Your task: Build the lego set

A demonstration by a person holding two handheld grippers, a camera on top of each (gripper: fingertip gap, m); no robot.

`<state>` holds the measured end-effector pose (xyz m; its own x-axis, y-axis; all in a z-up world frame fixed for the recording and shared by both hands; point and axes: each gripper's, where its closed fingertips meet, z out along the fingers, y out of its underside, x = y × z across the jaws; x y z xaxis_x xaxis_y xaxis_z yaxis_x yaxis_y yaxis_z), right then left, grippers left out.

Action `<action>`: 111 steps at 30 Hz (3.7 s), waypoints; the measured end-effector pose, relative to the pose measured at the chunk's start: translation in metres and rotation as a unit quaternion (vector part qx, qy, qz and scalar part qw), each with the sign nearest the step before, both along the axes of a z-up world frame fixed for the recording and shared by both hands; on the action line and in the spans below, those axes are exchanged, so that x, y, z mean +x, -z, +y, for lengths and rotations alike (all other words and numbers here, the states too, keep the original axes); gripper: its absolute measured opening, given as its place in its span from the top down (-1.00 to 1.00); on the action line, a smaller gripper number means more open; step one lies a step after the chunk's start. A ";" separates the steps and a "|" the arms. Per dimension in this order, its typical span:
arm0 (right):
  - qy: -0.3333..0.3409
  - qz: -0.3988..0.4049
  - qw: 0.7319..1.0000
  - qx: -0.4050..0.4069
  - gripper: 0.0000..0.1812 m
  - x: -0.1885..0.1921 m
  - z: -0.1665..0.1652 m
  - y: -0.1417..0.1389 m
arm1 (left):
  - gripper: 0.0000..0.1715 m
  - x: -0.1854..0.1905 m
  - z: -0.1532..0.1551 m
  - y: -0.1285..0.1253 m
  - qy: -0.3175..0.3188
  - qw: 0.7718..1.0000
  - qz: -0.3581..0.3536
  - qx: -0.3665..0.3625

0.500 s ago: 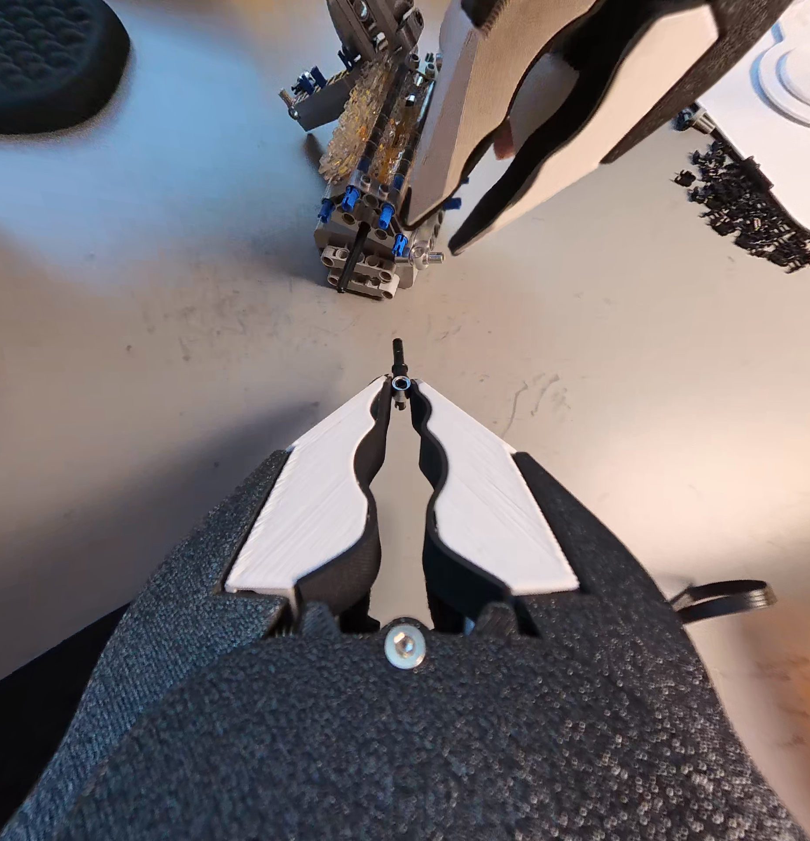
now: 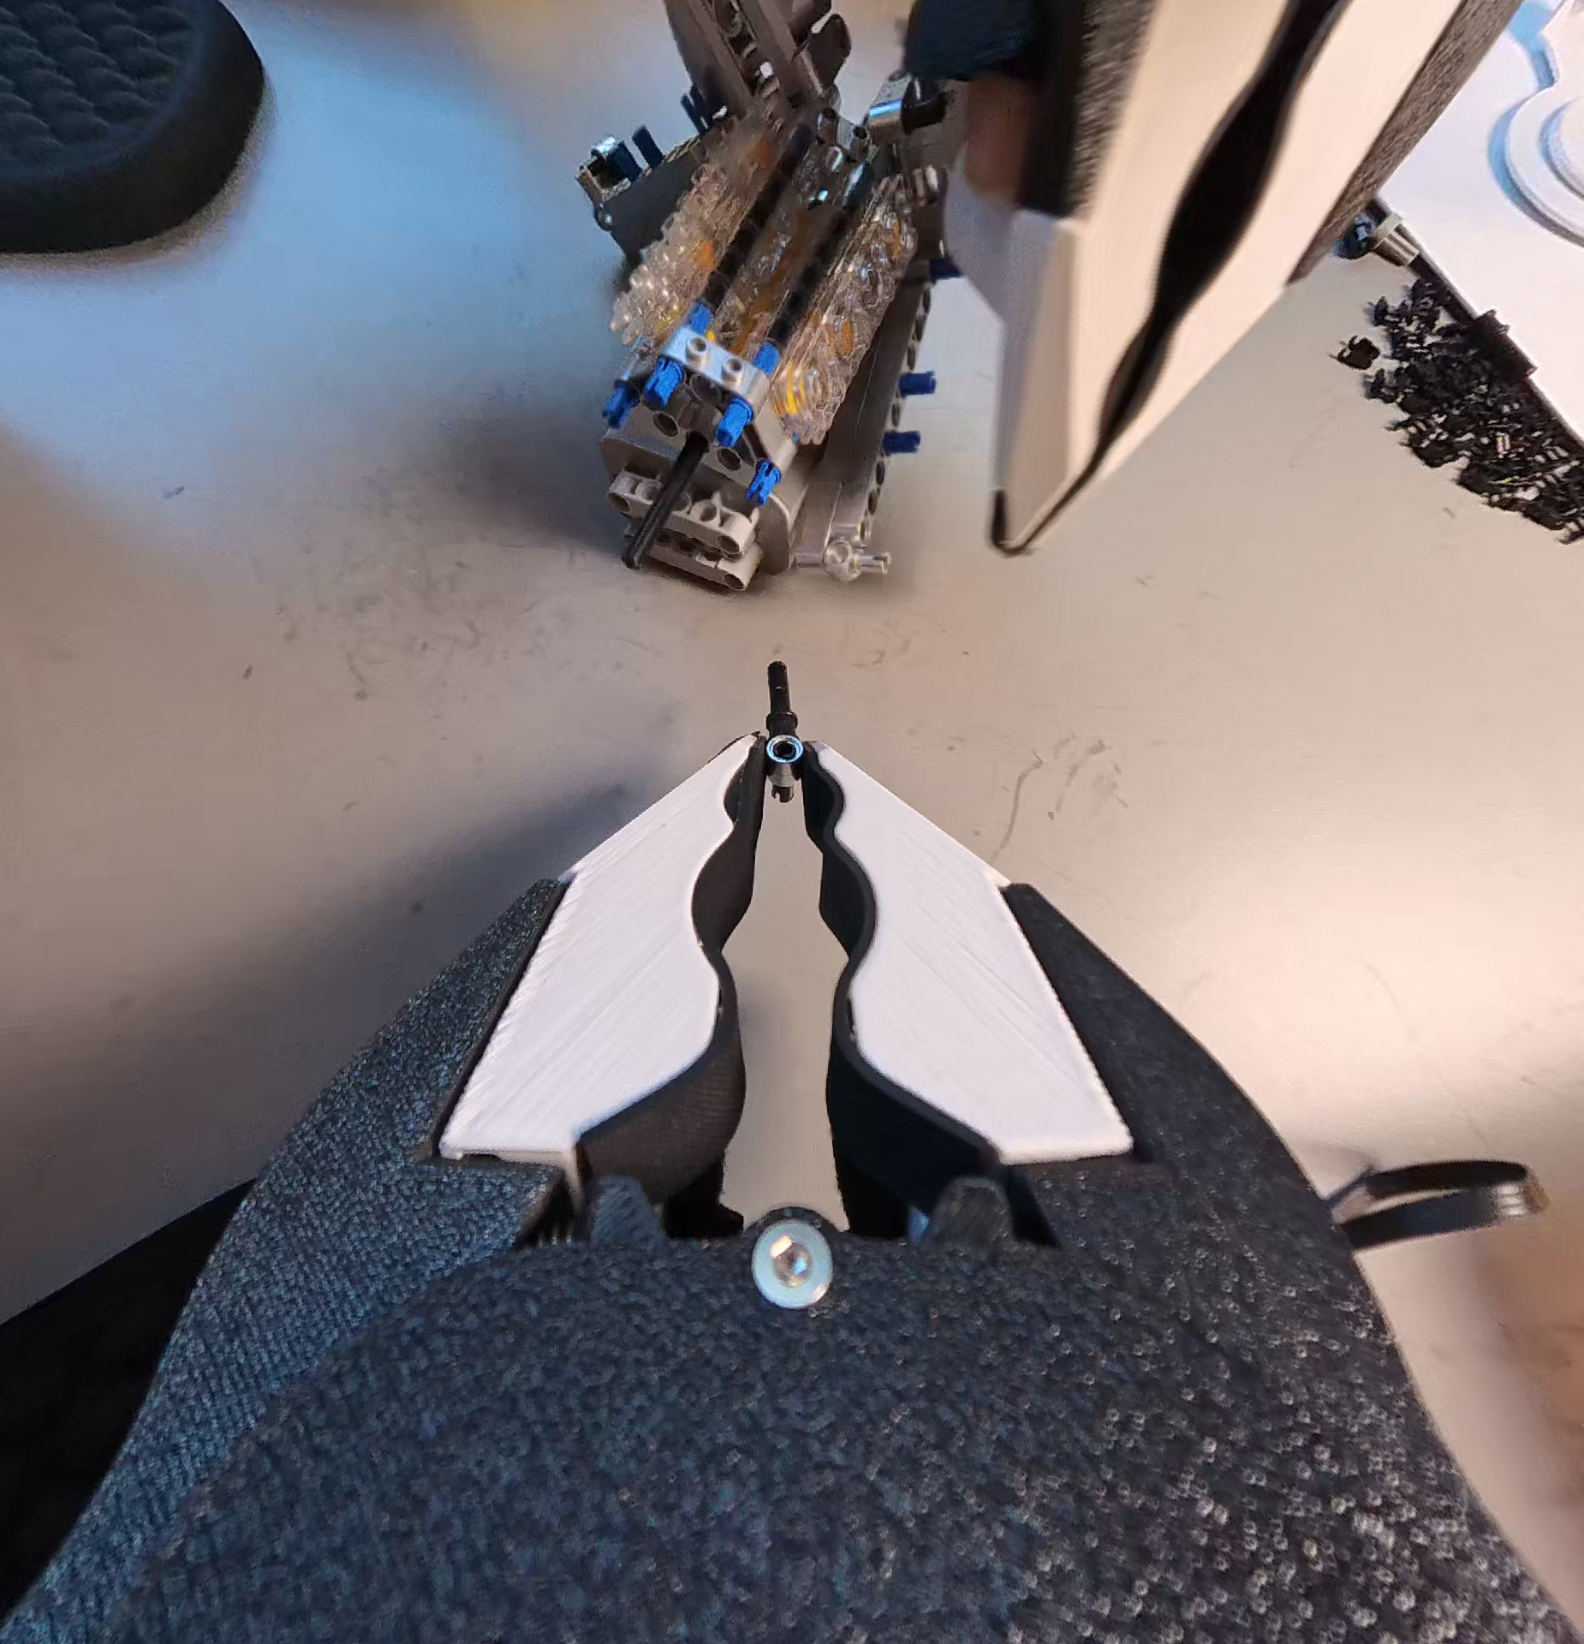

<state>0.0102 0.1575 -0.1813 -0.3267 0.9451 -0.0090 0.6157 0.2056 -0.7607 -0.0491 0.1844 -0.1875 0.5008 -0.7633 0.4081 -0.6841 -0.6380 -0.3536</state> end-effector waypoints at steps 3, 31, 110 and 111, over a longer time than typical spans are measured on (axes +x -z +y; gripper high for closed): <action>-0.004 0.004 1.000 0.001 0.93 -0.004 -0.003 0.001 | 1.00 -0.016 0.020 -0.006 -0.094 0.995 -0.002 0.043; -0.033 0.019 0.999 0.001 0.93 -0.009 -0.019 0.004 | 1.00 -0.020 -0.011 0.012 0.011 0.995 0.088 -0.035; -0.052 0.011 0.999 0.000 0.93 -0.010 -0.040 0.014 | 0.85 -0.040 -0.068 0.018 0.028 0.978 0.152 -0.142; -0.052 0.011 0.999 0.001 0.93 -0.010 -0.040 0.015 | 0.85 -0.039 -0.071 0.019 0.035 0.976 0.153 -0.150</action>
<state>-0.0001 0.1172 -0.1960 -0.4235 0.9059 0.0015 0.5741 0.2697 -0.7731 -0.0885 0.1133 -0.2065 0.5850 -0.6697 0.4575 -0.7742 -0.6291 0.0691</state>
